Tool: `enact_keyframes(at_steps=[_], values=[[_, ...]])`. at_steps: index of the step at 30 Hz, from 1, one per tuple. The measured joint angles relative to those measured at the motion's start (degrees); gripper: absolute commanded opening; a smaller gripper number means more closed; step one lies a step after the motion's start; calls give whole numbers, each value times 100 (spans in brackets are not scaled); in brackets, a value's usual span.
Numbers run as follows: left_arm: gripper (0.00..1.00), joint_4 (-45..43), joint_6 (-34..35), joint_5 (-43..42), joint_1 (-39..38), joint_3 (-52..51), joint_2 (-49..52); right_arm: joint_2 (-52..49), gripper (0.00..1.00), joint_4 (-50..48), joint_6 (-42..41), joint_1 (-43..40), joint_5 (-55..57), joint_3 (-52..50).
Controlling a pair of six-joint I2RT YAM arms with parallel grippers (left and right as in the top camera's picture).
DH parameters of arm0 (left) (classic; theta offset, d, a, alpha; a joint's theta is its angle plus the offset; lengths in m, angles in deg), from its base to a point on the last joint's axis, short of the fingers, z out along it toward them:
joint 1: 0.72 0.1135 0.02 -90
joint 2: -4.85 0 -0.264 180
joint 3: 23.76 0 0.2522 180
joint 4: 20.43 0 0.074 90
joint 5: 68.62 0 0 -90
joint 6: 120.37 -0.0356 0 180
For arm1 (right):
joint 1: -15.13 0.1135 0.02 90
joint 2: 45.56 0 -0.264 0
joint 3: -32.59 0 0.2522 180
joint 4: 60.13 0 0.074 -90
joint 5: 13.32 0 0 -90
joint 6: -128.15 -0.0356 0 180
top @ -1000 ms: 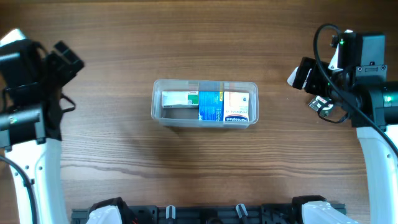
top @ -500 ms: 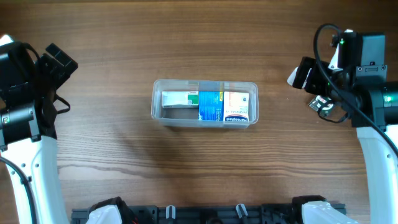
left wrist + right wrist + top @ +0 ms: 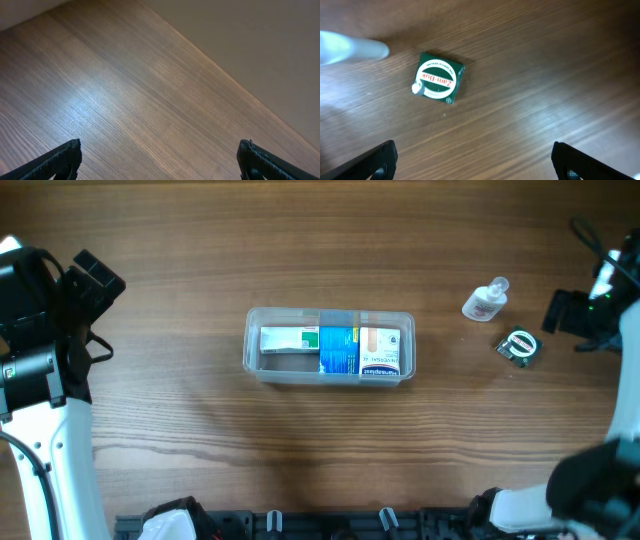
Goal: Pack container
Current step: 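Reach the right gripper down to the green Zam-Buk tin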
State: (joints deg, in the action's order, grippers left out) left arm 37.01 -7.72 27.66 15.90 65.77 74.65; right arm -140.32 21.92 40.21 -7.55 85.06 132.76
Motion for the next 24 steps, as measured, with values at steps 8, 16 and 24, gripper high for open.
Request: enact_keyframes(at_steps=[8,16,24], values=[[100,-2,2,-20,2,0,0,-1469,100,-752,-1950,9,-85,-181],[100,0,2,-20,2,0,2,-1534,100,-2107,-2192,39,-756,-1005],[100,0,0,-17,2,0,2,-1534,99,-2181,-2197,50,-844,-1163]])
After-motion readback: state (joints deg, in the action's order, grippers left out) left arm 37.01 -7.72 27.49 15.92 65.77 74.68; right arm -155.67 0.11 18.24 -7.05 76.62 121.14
